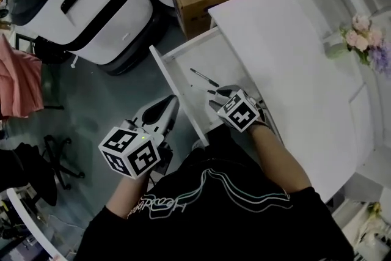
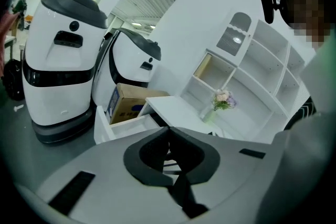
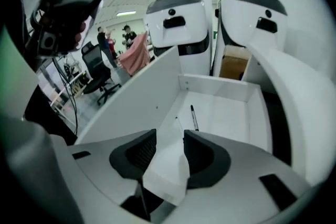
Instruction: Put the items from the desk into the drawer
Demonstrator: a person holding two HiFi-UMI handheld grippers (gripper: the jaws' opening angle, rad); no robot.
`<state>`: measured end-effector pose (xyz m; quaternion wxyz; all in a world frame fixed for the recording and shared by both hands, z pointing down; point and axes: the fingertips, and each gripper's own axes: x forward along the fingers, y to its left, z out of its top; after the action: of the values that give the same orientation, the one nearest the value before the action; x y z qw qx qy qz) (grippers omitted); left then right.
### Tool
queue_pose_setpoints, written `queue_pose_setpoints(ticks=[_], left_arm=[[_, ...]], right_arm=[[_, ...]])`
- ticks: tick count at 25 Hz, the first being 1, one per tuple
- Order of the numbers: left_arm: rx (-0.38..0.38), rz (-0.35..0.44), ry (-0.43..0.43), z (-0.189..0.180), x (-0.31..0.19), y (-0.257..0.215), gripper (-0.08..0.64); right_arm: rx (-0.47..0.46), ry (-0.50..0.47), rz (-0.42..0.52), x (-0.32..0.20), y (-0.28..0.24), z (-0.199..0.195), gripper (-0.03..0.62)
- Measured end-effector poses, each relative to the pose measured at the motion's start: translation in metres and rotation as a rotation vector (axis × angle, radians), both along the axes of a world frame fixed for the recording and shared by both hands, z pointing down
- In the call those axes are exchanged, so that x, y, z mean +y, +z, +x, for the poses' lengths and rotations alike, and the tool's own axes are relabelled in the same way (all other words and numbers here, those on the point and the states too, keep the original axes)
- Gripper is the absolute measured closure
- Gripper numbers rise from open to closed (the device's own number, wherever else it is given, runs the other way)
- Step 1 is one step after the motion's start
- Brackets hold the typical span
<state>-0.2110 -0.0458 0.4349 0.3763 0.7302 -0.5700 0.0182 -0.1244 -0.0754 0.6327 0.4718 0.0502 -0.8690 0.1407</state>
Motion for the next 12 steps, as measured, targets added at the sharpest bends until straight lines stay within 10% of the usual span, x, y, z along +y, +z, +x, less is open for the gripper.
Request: queue_pose_setpoints(ticks=[12], left_arm=[[-0.027,0.163,0.281,0.083,0.044,-0.07,0.54]], right_arm=[[-0.511,0.361,0.143,0.049,-0.21,0.084,0.501]])
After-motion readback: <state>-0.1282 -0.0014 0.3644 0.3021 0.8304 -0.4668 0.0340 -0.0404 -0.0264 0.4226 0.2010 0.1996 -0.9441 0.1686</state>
